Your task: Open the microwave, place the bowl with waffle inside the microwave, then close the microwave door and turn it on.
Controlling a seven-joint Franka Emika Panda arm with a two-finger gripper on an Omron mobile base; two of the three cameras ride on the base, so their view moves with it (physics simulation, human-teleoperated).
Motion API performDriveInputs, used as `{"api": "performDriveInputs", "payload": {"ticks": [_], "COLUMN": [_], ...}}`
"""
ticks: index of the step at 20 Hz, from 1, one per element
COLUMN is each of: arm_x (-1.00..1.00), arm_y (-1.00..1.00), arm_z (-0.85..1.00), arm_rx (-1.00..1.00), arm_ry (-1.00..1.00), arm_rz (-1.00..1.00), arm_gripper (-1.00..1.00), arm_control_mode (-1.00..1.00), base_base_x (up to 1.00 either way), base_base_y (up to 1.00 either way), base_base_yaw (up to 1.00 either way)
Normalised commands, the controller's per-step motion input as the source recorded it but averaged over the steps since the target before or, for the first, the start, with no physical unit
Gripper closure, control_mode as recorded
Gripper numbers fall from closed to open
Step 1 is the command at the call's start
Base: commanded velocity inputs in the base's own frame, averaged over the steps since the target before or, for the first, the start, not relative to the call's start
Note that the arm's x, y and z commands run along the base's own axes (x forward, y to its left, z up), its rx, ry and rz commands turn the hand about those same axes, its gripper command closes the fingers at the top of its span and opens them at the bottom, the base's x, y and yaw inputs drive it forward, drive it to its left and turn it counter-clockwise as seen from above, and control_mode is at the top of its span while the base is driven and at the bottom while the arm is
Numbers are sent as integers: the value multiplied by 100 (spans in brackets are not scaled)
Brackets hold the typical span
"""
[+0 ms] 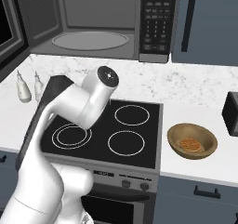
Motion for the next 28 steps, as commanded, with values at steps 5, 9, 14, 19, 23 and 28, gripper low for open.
{"api": "performDriveInputs", "payload": {"ticks": [5, 9, 14, 19, 23, 28], "arm_x": [100, 96, 79, 27, 25, 16], "arm_y": [-98, -96, -98, -76, -60, -47], "arm_z": [-92, -78, -41, -1, -21, -32], "arm_rx": [-37, -39, -41, -19, -2, 2], "arm_ry": [0, 1, 16, 39, 22, 3], "arm_rz": [-30, -33, -37, -27, -13, -3], "arm_gripper": [-100, -100, -100, -100, -100, -100], "arm_control_mode": [-100, -100, -100, -100, -100, -100], "base_base_x": [0, 0, 0, 0, 0, 0], "base_base_y": [0, 0, 0, 0, 0, 0], "base_base_yaw": [0, 0, 0, 0, 0, 0]}}
